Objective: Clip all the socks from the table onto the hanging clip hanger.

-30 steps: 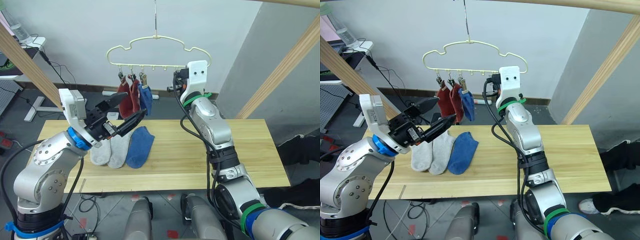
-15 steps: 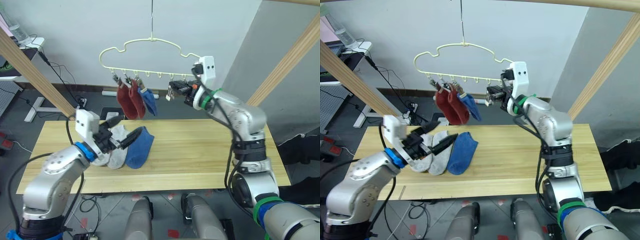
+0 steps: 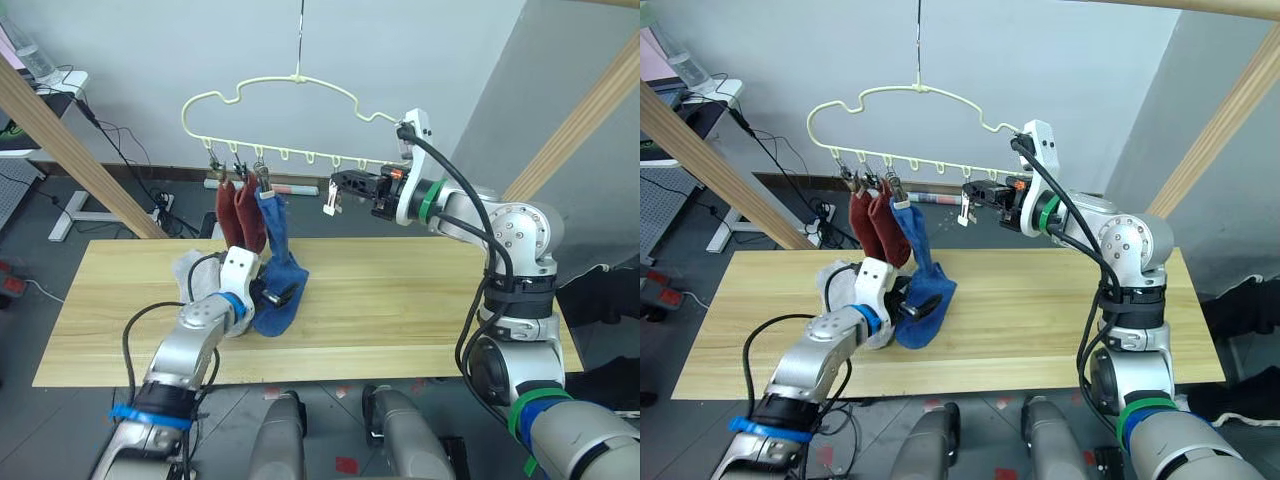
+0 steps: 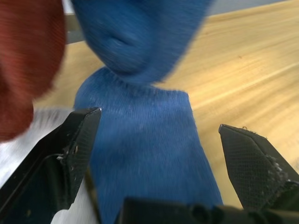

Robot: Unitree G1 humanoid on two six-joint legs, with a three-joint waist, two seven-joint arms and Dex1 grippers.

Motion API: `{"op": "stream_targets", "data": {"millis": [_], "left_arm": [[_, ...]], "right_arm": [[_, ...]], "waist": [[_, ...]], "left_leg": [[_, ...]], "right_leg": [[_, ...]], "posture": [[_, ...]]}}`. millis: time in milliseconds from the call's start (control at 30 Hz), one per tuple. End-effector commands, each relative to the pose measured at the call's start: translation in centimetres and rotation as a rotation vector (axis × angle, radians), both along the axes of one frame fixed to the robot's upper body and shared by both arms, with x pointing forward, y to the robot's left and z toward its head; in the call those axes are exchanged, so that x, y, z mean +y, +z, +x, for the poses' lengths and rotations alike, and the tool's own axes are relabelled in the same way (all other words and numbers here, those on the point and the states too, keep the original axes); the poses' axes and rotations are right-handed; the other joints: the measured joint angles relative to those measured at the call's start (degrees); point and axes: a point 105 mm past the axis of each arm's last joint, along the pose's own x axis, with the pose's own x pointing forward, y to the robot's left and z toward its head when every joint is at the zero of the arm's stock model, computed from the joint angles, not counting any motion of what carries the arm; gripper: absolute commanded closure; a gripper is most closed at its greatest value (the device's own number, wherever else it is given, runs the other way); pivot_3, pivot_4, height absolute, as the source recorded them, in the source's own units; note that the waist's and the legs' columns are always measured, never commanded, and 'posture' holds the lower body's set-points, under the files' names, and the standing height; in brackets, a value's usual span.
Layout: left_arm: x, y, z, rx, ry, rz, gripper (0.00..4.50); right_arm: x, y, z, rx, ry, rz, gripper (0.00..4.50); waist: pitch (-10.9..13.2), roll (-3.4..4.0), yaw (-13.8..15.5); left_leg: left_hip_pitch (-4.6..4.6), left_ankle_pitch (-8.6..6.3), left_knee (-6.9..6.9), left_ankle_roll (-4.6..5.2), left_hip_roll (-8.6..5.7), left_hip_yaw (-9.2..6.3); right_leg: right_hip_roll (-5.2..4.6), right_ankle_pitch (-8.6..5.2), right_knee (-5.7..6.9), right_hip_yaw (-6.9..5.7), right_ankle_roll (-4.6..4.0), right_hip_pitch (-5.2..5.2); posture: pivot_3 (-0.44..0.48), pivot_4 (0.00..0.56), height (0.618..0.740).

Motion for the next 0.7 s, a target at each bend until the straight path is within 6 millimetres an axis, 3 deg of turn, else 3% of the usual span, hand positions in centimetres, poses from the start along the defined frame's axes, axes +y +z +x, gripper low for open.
{"op": "stream_targets", "data": {"millis": [33, 467, 700], "left_arm": [[0.2, -0.9, 1.0, 0.001, 0.011, 0.057, 0.00], [-1.0, -3.1, 2.1, 0.067, -0.062, 0.178, 0.00], [-1.7, -3.8, 0.8, 0.101, -0.129, 0.155, 1.90]], "right_arm": [[0.7, 1.6, -0.9, -0.062, 0.035, 0.020, 4.49], [0.3, 2.2, 0.3, -0.104, -0.077, 0.023, 4.49], [0.0, 2.0, 1.3, -0.098, -0.122, 0.018, 4.50]], "waist": [[0.00, 0.00, 0.01], [-0.01, -0.01, 0.01], [-0.02, -0.02, -0.05]], "left_leg": [[0.00, 0.00, 0.00, 0.00, 0.00, 0.01], [-0.10, 0.01, 0.12, 0.01, -0.03, -0.01], [-0.09, 0.01, 0.11, 0.01, -0.02, -0.01]], "right_leg": [[0.00, 0.00, 0.03, 0.00, 0.00, -0.02], [-0.01, 0.02, 0.19, -0.01, 0.02, -0.14], [-0.01, 0.03, 0.21, -0.01, 0.01, -0.14]], "posture": [[0.003, 0.278, 0.740], [-0.020, 0.267, 0.740], [-0.013, 0.274, 0.740]]}}
